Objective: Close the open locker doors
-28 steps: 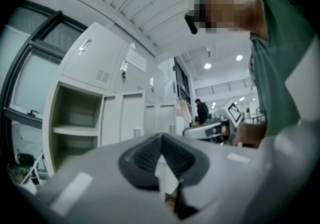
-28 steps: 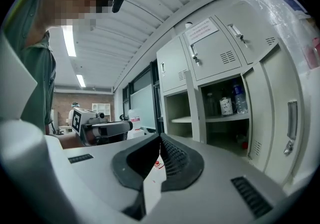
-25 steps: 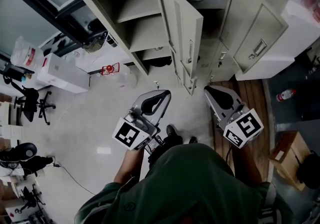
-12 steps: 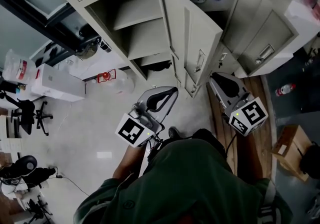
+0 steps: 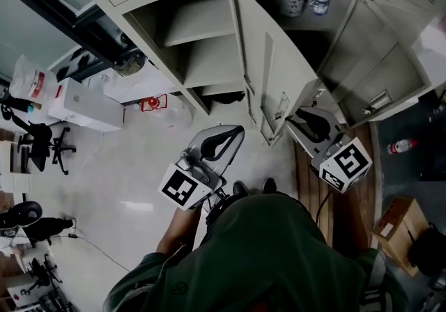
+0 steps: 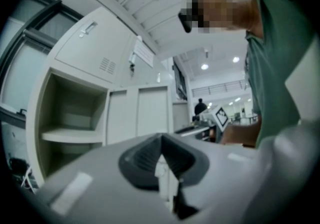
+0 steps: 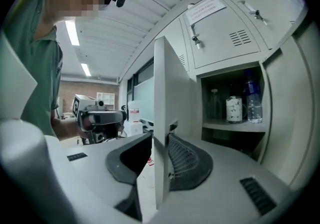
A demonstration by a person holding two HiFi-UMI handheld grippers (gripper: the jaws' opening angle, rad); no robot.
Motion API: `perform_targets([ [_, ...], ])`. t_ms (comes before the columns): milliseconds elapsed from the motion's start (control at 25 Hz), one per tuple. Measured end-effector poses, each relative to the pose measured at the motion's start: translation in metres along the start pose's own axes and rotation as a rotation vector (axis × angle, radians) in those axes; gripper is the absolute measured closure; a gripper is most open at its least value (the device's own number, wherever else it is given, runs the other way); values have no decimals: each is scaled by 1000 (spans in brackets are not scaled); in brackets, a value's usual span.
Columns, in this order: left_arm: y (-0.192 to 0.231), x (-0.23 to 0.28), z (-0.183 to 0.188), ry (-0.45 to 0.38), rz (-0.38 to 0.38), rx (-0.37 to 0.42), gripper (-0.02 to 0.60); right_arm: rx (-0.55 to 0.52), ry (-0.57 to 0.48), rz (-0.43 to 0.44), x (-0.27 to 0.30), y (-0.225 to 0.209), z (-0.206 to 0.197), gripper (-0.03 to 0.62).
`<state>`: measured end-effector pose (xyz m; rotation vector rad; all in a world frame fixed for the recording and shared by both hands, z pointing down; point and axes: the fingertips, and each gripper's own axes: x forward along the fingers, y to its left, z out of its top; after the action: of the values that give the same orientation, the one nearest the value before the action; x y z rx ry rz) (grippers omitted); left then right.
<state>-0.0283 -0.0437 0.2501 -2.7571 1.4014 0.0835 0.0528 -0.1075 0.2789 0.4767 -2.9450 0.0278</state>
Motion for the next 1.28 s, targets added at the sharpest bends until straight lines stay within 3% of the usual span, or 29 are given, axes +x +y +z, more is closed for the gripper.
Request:
perform_targets([
  [320, 18, -10, -6, 15, 181, 24, 581, -45, -22, 230, 22, 34, 8, 520],
  [600, 52, -62, -7, 11, 291, 15, 581, -73, -11, 345, 76, 78, 18, 537],
  [920, 102, -108, -5, 4, 326, 7, 581, -67, -3, 340, 145, 107, 27, 537],
  [1280, 158, -144, -11, -13, 279, 1, 581, -56, 1, 263, 219, 111, 34, 540],
])
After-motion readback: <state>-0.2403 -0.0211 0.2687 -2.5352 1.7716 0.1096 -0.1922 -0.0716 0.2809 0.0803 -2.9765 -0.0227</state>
